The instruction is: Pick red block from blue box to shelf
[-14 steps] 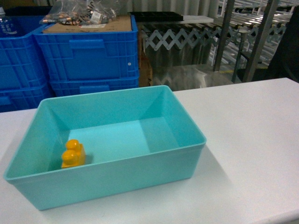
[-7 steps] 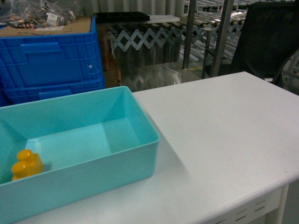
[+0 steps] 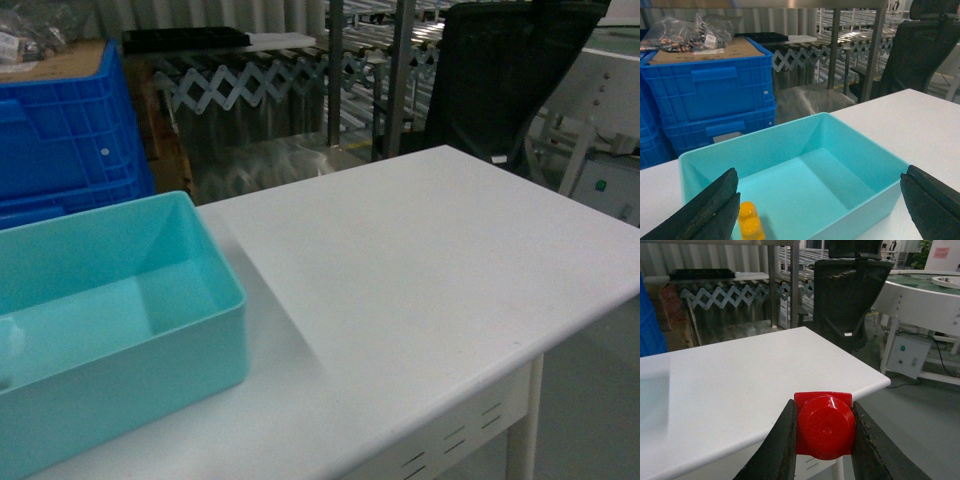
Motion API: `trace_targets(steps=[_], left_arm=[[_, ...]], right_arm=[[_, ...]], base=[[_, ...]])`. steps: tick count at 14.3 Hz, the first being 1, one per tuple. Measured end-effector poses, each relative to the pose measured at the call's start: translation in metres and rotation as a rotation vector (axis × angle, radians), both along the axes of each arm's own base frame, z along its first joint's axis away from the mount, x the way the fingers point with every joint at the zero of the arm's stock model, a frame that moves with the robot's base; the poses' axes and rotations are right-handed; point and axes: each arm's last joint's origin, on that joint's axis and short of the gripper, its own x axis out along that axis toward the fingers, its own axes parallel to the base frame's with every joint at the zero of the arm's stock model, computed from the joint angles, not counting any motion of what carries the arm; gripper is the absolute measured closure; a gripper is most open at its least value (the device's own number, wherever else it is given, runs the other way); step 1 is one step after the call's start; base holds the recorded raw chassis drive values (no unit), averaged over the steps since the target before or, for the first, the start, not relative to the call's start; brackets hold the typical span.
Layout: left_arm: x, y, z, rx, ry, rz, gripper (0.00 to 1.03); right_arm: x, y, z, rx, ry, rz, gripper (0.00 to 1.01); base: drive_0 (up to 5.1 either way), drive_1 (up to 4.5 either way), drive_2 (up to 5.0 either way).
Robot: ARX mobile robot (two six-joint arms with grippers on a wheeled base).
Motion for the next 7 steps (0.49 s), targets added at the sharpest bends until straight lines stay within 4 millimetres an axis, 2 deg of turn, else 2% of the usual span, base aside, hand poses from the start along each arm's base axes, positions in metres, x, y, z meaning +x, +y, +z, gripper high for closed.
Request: trace_targets(steps=[7], left_arm=[[0.0,0.0,0.0001,0.0,0.0,0.0,0.05]], right_arm=[[0.0,0.0,0.0,0.0,0.0,0.0,0.79]], base=[[-1.5,-1.5,-1.5]])
